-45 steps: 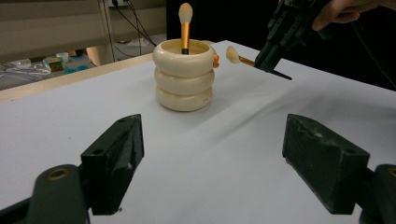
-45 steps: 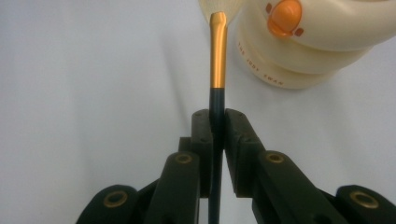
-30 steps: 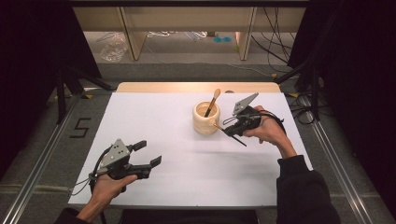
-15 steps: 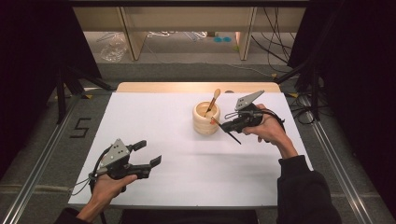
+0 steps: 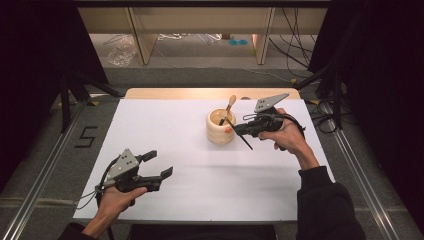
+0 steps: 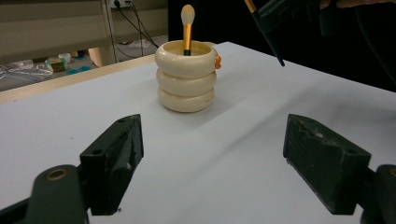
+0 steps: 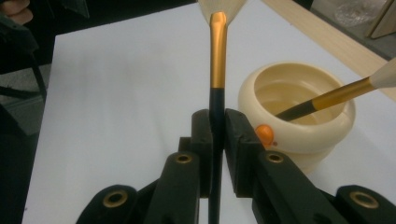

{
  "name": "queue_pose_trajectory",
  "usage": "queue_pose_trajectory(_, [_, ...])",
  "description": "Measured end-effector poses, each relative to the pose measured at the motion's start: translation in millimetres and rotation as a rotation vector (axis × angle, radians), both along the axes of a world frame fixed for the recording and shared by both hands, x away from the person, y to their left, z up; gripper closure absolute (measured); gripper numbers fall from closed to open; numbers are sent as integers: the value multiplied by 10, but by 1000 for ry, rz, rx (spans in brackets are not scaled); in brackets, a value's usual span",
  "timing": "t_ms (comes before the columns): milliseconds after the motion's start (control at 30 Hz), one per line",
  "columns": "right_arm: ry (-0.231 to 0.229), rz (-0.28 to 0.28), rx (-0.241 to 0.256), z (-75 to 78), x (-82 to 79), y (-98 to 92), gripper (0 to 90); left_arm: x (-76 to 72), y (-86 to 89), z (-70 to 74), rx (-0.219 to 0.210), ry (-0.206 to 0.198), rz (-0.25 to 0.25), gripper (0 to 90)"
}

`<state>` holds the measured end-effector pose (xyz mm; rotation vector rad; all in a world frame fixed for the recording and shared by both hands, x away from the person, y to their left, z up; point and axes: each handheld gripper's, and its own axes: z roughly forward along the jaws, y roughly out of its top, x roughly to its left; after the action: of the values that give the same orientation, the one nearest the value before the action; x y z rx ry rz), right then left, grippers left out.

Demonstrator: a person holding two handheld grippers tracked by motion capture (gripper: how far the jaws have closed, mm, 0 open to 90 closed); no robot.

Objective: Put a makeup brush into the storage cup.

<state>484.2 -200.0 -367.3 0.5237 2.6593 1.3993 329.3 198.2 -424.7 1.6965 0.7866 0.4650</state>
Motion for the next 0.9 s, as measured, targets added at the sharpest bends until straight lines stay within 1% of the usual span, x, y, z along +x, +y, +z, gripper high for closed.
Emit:
queue_pose_trajectory(67, [-10, -15, 22, 10, 4, 8, 834, 1, 0, 0, 0, 0, 0, 201])
queue_pose_trajectory(100, [-6, -14, 26, 21, 10, 6, 834, 0, 1, -1, 0, 1, 0, 202])
queue_pose_trajectory(133, [-15, -28, 38, 29, 10, 8, 834, 1, 1, 0, 0, 0, 0, 202])
queue_pose_trajectory(167, [-20, -26, 52, 39, 19, 6, 834, 1, 1, 0, 0, 0, 0, 202])
queue_pose_trajectory(200, [-35, -41, 73, 44, 25, 12, 835, 1, 1, 0, 0, 0, 1, 202])
queue_pose_trajectory(233, [-26, -41, 71, 59, 27, 7, 835, -3, 2, 2, 5, 2, 4, 202])
queue_pose_trajectory(267, [-37, -55, 87, 72, 35, 9, 834, -6, 2, 4, 9, 4, 6, 201])
queue_pose_trajectory(300, [-53, -55, 99, 80, 48, 10, 835, -5, 2, 4, 8, 4, 5, 202])
queue_pose_trajectory(333, [-45, -63, 103, 84, 47, 17, 835, -6, 2, 4, 9, 4, 5, 202])
queue_pose_trajectory(400, [-59, -77, 115, 100, 62, 20, 835, 0, 8, 6, 19, -5, -1, 202])
queue_pose_trajectory(433, [-68, -81, 128, 100, 71, 23, 835, -7, 2, 3, 8, 5, 8, 202])
queue_pose_trajectory(467, [-75, -99, 135, 104, 71, 24, 835, -7, 2, 3, 8, 4, 7, 202])
queue_pose_trajectory(500, [-76, -101, 135, 110, 80, 18, 835, -6, 2, 3, 8, 4, 7, 202])
queue_pose_trajectory(533, [-84, -112, 142, 114, 87, 15, 835, 2, 10, 6, 22, -8, -3, 202])
queue_pose_trajectory(567, [-92, -128, 159, 110, 91, 21, 835, 2, 8, 5, 21, -7, -2, 202])
queue_pose_trajectory(633, [-96, -136, 174, 121, 107, 14, 835, 1, 6, 5, 22, -7, -3, 201])
queue_pose_trajectory(667, [-90, -139, 193, 117, 113, 24, 835, -1, 3, 3, 16, -2, 0, 201])
queue_pose_trajectory(700, [-95, -145, 197, 122, 123, 19, 835, 3, 6, 5, 22, -7, -4, 202])
queue_pose_trajectory(767, [-101, -161, 210, 129, 137, 19, 835, 4, 7, 4, 20, -6, -2, 202])
queue_pose_trajectory(800, [-120, -166, 217, 132, 154, 20, 835, 4, 8, 4, 21, -7, -2, 201])
queue_pose_trajectory(833, [-111, -176, 216, 144, 154, 17, 835, 5, 9, 3, 21, -7, -2, 202])
queue_pose_trajectory(900, [-126, -184, 232, 153, 177, 34, 834, 2, 5, 1, 16, -1, 3, 202])
